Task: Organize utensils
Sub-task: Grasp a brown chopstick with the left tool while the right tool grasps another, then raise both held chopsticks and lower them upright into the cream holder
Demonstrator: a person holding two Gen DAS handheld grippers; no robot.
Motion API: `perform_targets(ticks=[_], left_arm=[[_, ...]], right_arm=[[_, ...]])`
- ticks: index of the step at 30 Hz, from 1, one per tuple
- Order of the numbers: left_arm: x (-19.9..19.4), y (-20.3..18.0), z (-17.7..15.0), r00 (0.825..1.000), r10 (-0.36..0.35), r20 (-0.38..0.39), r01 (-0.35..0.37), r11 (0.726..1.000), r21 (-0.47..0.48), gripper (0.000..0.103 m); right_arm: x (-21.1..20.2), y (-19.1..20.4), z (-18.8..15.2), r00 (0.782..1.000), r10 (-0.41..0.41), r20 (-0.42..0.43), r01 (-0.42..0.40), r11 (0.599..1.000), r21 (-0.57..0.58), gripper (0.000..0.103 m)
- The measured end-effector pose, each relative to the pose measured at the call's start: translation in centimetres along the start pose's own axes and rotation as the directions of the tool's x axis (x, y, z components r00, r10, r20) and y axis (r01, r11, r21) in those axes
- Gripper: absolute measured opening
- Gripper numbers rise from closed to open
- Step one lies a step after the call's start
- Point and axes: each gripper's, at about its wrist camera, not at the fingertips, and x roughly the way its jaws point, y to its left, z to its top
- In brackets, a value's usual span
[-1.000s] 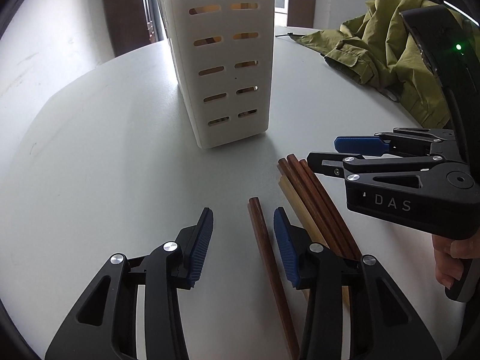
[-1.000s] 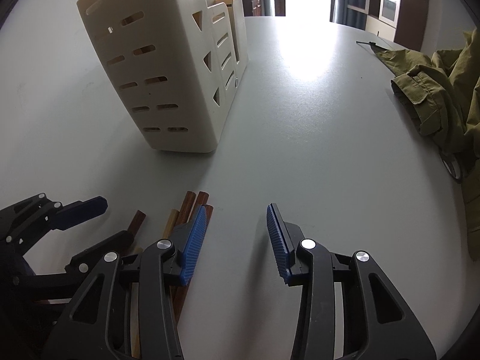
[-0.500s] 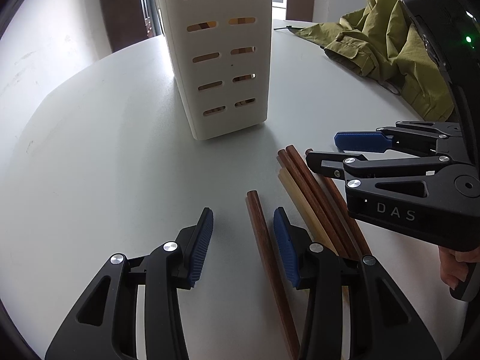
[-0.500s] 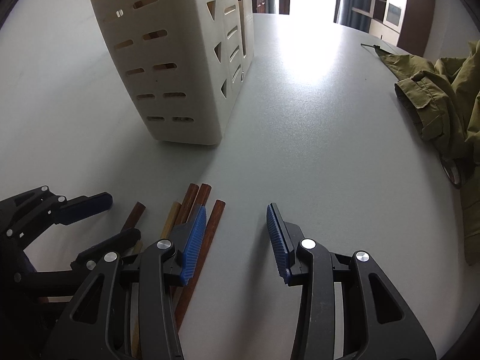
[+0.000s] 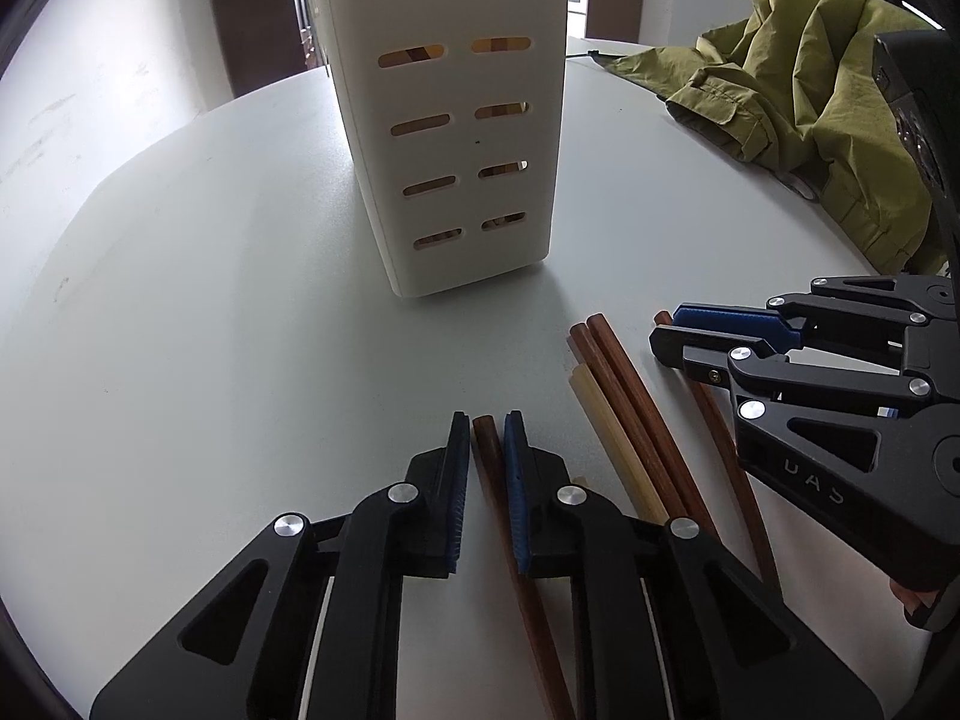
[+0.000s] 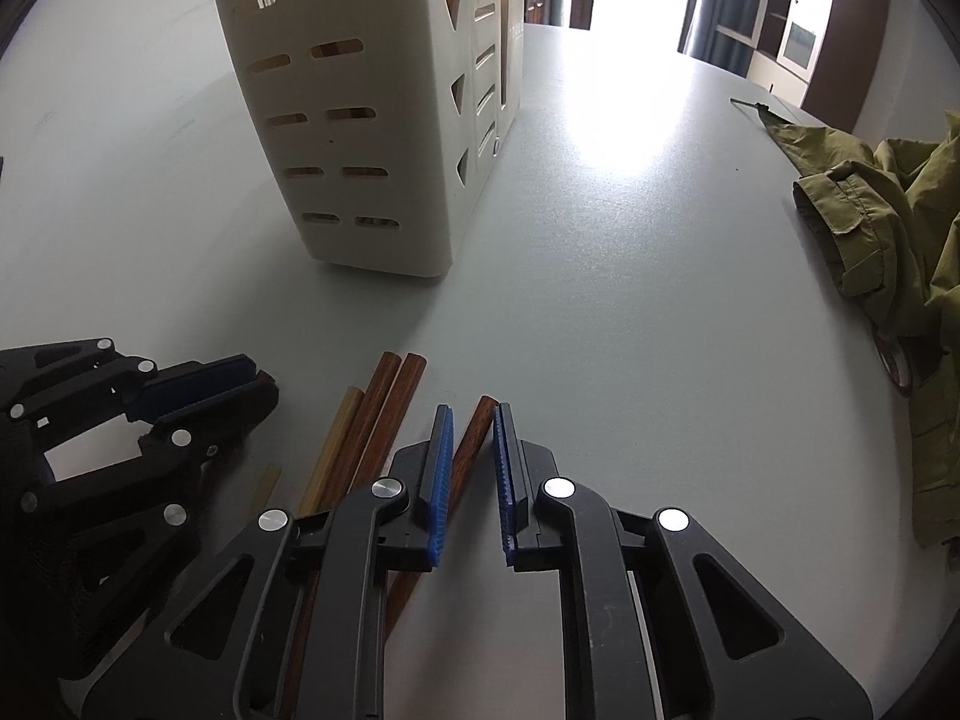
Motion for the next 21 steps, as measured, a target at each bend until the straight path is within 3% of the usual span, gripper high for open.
perform_targets(ticks=[9,21], left_arm=[[-0.6,0.4,0.5,1.000,0.003,-0.025,-0.004,1.000,-0.014,0.007],[-6.4,1.0,2.3,0.993,-0.018,0.114,0.023,0.999,-0.043,0.007]], right_arm=[[0.1,-0.8,0.7,0.999,0.053,-0.009,-0.053,0.998,0.028,0.008],[-4.9,-0.8,1.9,0.985,0.106,0.139,-0.113,0.992,0.047,0.007]])
